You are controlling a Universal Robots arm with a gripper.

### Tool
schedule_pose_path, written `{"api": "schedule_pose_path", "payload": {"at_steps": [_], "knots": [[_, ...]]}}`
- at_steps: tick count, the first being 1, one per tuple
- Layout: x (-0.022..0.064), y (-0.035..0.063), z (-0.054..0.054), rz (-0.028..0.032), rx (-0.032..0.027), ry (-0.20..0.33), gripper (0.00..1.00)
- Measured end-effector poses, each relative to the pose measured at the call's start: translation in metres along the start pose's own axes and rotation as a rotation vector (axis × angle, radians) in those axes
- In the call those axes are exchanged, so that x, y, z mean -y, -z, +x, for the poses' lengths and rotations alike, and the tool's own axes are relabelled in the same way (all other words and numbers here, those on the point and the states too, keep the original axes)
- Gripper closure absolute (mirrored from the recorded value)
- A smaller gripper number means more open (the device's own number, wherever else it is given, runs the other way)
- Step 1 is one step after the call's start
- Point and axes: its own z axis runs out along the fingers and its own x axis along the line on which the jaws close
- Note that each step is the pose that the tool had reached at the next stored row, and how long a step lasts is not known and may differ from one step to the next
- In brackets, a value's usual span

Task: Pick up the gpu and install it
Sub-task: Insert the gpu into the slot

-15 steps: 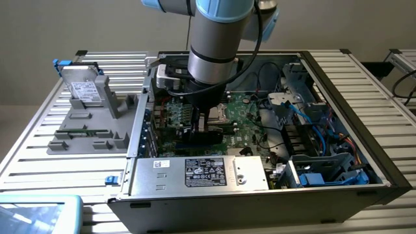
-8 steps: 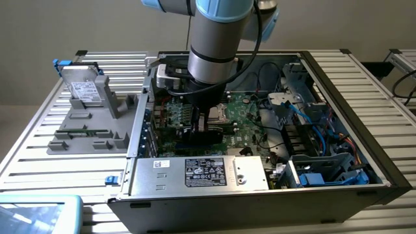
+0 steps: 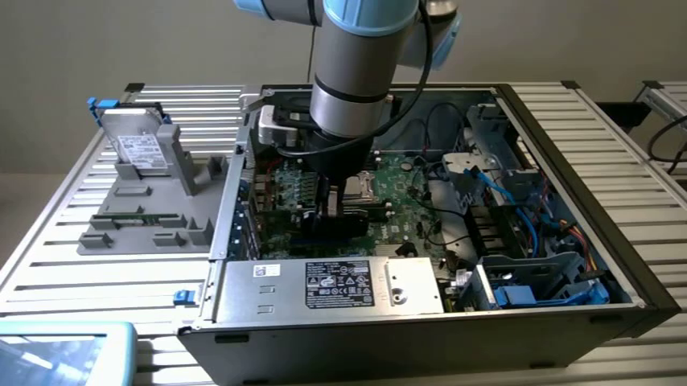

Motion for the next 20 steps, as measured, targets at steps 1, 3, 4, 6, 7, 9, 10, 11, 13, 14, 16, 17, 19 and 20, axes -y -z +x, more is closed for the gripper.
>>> {"api": "schedule_pose_path", "payload": {"at_steps": [1, 3, 4, 6, 7, 9, 10, 11, 13, 14, 16, 17, 19, 20], "knots": [[0.0, 0.0, 0.0, 0.0, -0.0001, 0.0, 0.71], [0.0, 0.0, 0.0, 0.0, 0.0, 0.0, 0.71], [0.0, 0.0, 0.0, 0.0, 0.0, 0.0, 0.71], [0.0, 0.0, 0.0, 0.0, -0.0001, 0.0, 0.71], [0.0, 0.0, -0.0002, 0.0, 0.0, 0.0, 0.71], [-0.0001, -0.0001, -0.0007, 0.0001, -0.0002, 0.0, 0.71], [-0.0001, -0.0001, -0.0007, 0.0001, -0.0003, 0.0, 0.71], [-0.0001, -0.0001, -0.0007, 0.0001, -0.0003, 0.0, 0.71], [-0.0001, 0.0001, -0.0012, 0.0, -0.0012, 0.0, 0.71], [-0.0002, 0.0001, -0.0015, 0.0, -0.0017, 0.0, 0.71], [-0.0004, 0.0, -0.0025, 0.0006, -0.0039, -0.001, 0.71], [-0.0004, 0.0, -0.0025, 0.0005, -0.0039, -0.001, 0.71], [-0.0004, 0.0, -0.0025, 0.0006, -0.0039, -0.001, 0.71], [-0.0004, 0.0, -0.0025, 0.0005, -0.0039, -0.001, 0.71]]}}
